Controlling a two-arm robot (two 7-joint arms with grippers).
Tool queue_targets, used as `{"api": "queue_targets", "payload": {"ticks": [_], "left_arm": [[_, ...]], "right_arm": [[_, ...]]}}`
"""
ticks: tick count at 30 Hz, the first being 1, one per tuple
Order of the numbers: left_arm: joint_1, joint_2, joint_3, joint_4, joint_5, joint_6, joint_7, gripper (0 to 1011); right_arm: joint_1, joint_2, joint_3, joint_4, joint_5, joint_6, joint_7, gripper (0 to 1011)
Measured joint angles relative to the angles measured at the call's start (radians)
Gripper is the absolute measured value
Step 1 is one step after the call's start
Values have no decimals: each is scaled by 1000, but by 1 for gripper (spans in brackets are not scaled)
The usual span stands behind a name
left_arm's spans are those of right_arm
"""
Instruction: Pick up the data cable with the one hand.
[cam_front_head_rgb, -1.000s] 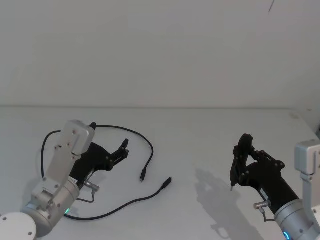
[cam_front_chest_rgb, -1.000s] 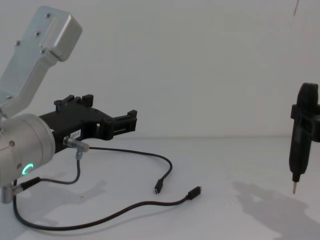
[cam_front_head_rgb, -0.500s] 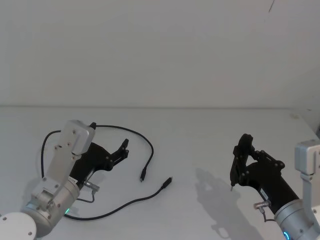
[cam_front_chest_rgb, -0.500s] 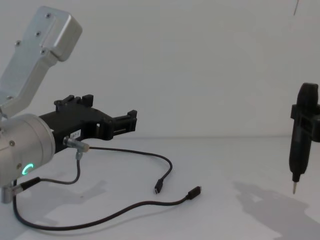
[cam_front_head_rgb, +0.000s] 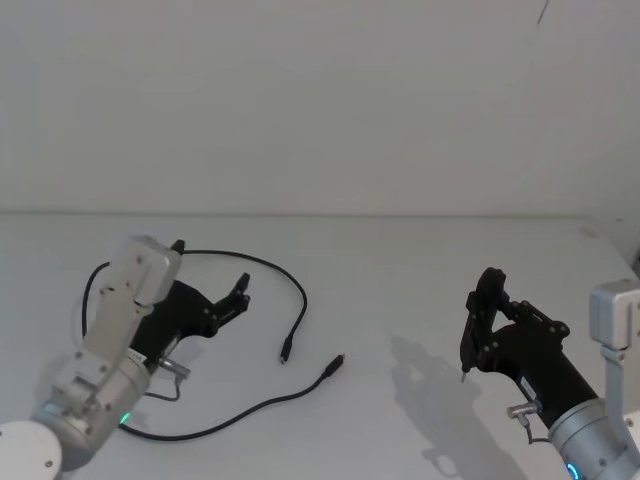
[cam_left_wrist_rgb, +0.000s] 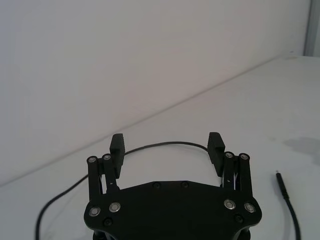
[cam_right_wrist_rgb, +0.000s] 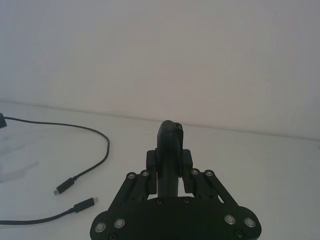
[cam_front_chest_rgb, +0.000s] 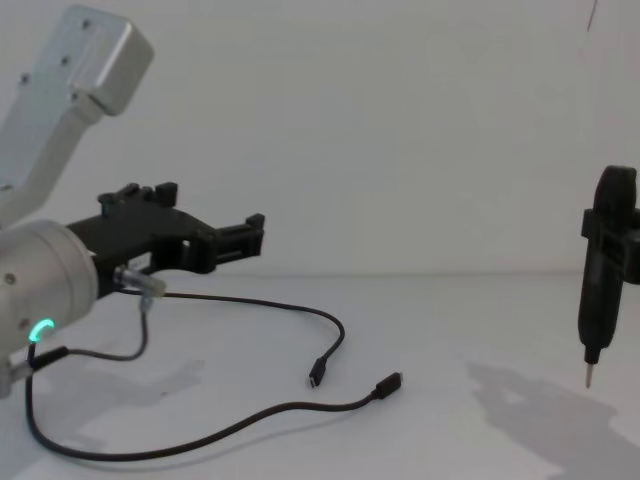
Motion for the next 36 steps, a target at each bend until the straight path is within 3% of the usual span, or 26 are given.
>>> {"api": "queue_targets", "payload": {"ticks": [7,17,25,36], "left_arm": [[26,40,-43,-39,-13,16,-6,1001],[111,143,-125,-155,-68,121,-47,1001],[160,216,-168,-216,-109,186,-110,1001],[173,273,-184,-236,-151,231,-209,1001]], "right_arm": [[0,0,0,0,0,0,0,279],[0,0,0,0,0,0,0,279],[0,0,0,0,0,0,0,279],[0,0,0,0,0,0,0,279]]}}
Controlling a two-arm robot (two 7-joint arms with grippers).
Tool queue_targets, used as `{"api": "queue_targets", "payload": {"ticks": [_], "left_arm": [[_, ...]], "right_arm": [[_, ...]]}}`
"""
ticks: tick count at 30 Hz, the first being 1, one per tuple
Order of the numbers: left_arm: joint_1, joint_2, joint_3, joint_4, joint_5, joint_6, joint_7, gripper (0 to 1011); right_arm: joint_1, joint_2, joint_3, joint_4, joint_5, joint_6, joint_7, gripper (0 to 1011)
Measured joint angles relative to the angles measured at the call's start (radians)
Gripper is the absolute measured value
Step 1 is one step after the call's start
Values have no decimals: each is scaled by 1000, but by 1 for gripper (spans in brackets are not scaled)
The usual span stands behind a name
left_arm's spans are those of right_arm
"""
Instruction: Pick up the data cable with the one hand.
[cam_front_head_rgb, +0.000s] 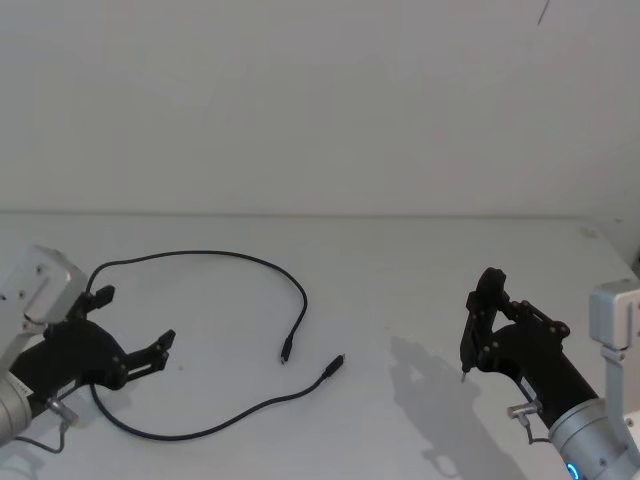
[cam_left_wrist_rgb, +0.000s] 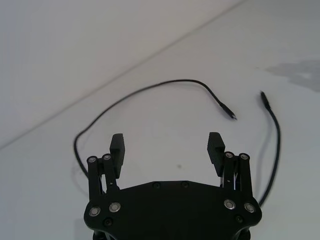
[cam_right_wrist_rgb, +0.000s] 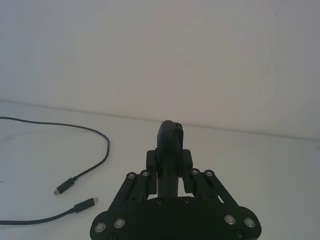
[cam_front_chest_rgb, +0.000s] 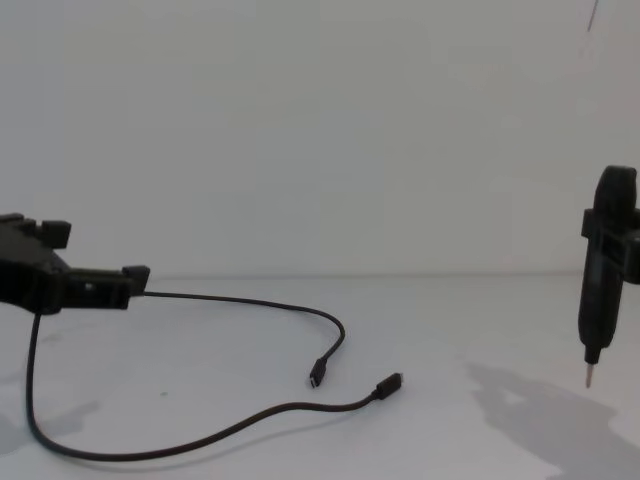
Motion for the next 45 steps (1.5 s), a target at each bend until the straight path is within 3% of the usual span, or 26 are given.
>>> {"api": "queue_targets", "payload": {"ticks": [7,21,45], "left_arm": [[-15,19,15,10,-16,18,-72,1001],[-72,7,100,61,-14,34,-197,1001],[-139,-78,204,147,57,52,-226,1001]], "right_arm": [[0,0,0,0,0,0,0,279],[0,0,0,0,0,0,0,279],[0,0,0,0,0,0,0,279]]}}
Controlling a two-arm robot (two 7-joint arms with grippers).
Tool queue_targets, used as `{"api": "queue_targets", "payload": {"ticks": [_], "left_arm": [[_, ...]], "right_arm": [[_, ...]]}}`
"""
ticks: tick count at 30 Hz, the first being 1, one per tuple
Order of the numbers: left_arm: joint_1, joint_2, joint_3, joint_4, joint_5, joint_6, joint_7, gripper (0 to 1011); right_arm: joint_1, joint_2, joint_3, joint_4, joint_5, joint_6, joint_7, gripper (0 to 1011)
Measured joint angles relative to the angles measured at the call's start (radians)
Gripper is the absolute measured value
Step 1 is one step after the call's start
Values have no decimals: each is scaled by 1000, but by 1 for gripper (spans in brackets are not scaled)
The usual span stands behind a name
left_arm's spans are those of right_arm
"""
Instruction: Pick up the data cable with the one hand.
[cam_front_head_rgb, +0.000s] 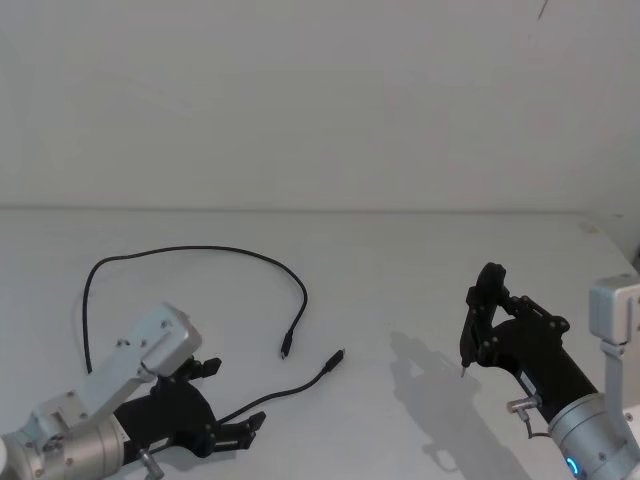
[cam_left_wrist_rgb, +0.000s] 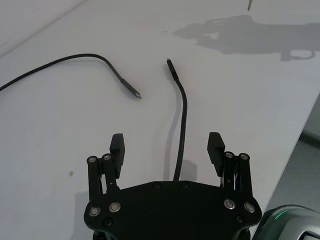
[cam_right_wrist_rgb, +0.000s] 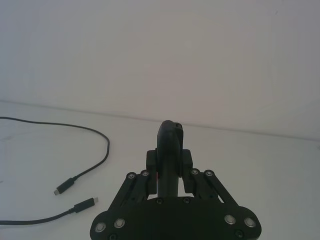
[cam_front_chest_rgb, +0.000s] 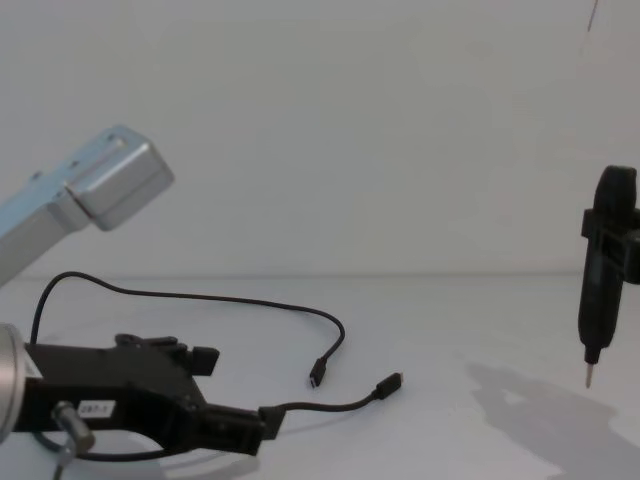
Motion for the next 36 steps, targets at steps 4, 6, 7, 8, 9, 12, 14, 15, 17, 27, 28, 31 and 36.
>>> {"api": "queue_targets", "payload": {"ticks": [4,6,7,8,9,12,14,15,17,27,28,31,36], "left_arm": [[-10,-16,11,14,9,5,-2,1001],[-14,-22,16,19,12,8,-3,1001],[-16,-25,17,22,14,9,-3,1001],[-19,-31,21,26,16,11,-4,993],[-20,-34,22,28,18,12,-4,981],[-27,-47,28,38,23,17,-4,918],[-31,-56,32,47,28,21,-3,875],[-32,-59,34,49,30,22,-2,841],[-35,-68,38,58,36,25,1,816],[-47,-108,48,93,57,37,26,497],[-48,-115,48,97,60,39,31,454],[-48,-128,48,101,61,44,41,351],[-47,-148,39,98,60,55,55,196]], "right_arm": [[0,0,0,0,0,0,0,279],[0,0,0,0,0,0,0,279],[0,0,0,0,0,0,0,279],[0,0,0,0,0,0,0,279],[0,0,0,0,0,0,0,279],[0,0,0,0,0,0,0,279],[0,0,0,0,0,0,0,279],[0,0,0,0,0,0,0,279],[0,0,0,0,0,0,0,279],[0,0,0,0,0,0,0,279],[0,0,0,0,0,0,0,279],[0,0,0,0,0,0,0,279],[0,0,0,0,0,0,0,279]]}}
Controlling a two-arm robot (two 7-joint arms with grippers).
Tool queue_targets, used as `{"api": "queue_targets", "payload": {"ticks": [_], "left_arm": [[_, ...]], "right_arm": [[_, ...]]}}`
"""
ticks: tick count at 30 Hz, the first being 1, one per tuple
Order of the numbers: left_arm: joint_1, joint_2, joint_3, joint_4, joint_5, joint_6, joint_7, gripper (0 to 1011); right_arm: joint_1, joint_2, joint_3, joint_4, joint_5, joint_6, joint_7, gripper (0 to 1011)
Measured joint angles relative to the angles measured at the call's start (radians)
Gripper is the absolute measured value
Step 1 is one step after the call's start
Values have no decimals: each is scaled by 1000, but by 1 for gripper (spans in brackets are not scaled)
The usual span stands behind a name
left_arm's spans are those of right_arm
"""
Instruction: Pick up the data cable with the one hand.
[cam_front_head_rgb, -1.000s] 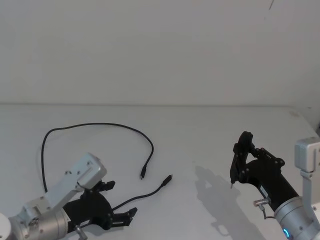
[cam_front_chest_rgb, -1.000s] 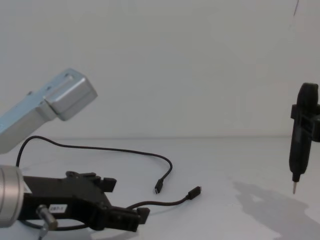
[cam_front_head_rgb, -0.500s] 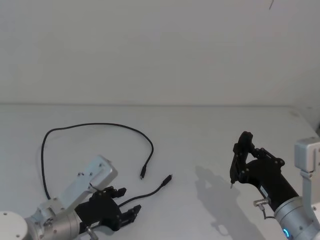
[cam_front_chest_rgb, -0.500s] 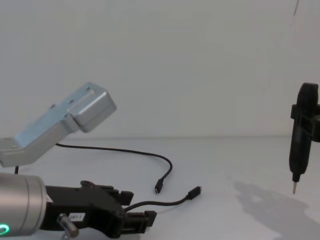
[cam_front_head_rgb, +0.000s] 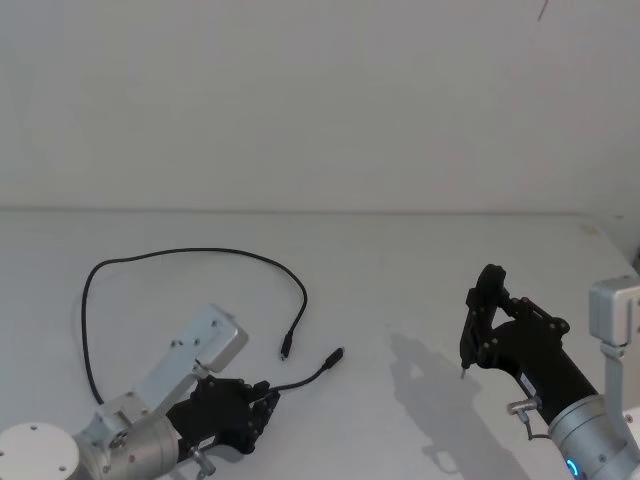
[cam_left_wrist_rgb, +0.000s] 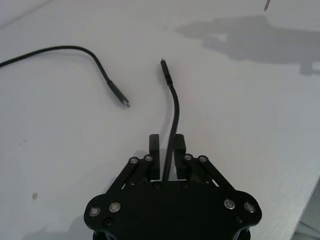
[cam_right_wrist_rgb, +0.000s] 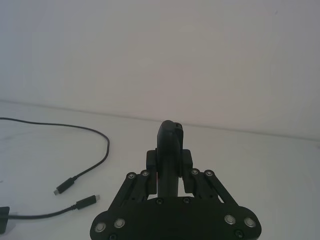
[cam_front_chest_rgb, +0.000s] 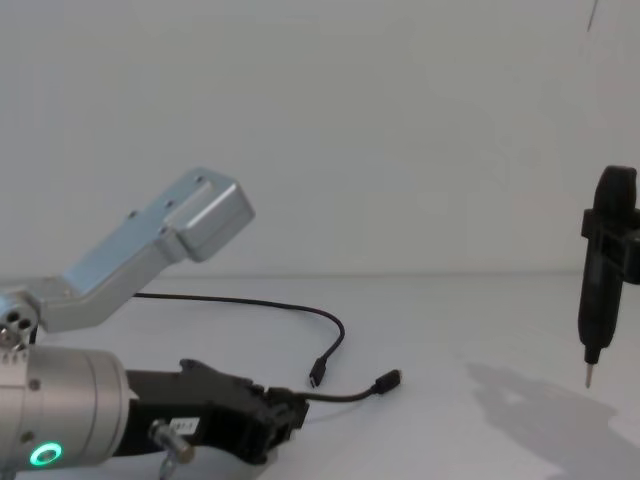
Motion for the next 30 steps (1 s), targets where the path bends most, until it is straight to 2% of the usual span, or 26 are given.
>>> {"api": "queue_targets", "payload": {"ticks": [2,7,16,22,30], "left_arm": [[3,-9,-6,-8,-3,6,7,120],[9,-21,-16,-26,-5,6,16,36],[19,-23,-41,-49,-7,-28,18,36],[14,-25,-68,-56,-31,-42,10,36],[-3,-19,-86,-51,-61,-47,-18,36]], "right_arm": [[0,0,0,0,0,0,0,279],[0,0,0,0,0,0,0,279],[0,0,0,0,0,0,0,279],[0,0,0,0,0,0,0,279],[0,0,0,0,0,0,0,279]]}}
